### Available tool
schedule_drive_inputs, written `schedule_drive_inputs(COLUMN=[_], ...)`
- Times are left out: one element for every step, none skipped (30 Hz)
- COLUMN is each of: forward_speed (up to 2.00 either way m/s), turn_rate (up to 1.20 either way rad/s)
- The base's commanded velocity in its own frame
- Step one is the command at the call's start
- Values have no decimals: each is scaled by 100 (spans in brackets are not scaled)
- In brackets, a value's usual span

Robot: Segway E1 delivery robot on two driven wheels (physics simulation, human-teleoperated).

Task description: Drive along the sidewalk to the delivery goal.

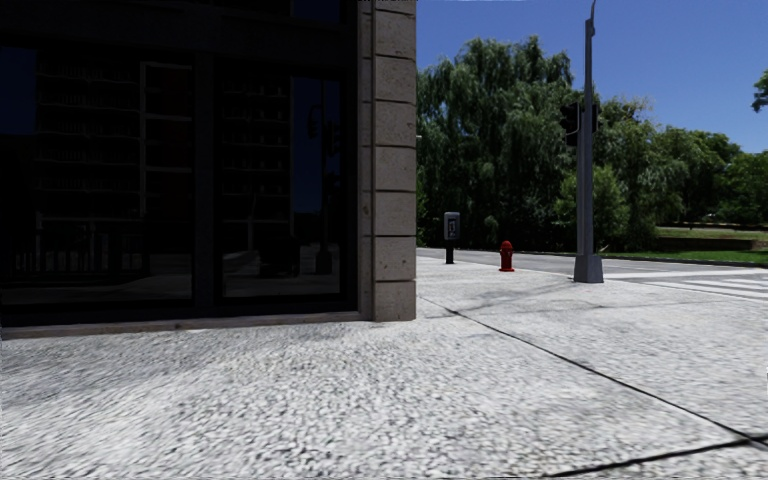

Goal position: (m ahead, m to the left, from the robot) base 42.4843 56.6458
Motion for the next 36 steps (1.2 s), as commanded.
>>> schedule_drive_inputs(forward_speed=[141, 141, 144, 147, 148, 148, 149, 151, 151, 155, 172, 200, 200, 200, 200, 200, 200, 200, 200, 200, 200, 200, 200, 200, 200, 200, 200, 200, 200, 200, 200, 200, 200, 200, 200, 200], turn_rate=[-44, -44, -44, -44, -44, -44, -44, -44, -44, -44, -44, -44, -44, -45, -45, -45, -45, -45, -45, -45, -45, -45, -45, -45, -45, -45, -45, -45, -45, -45, -45, -45, -45, -45, -45, -45])
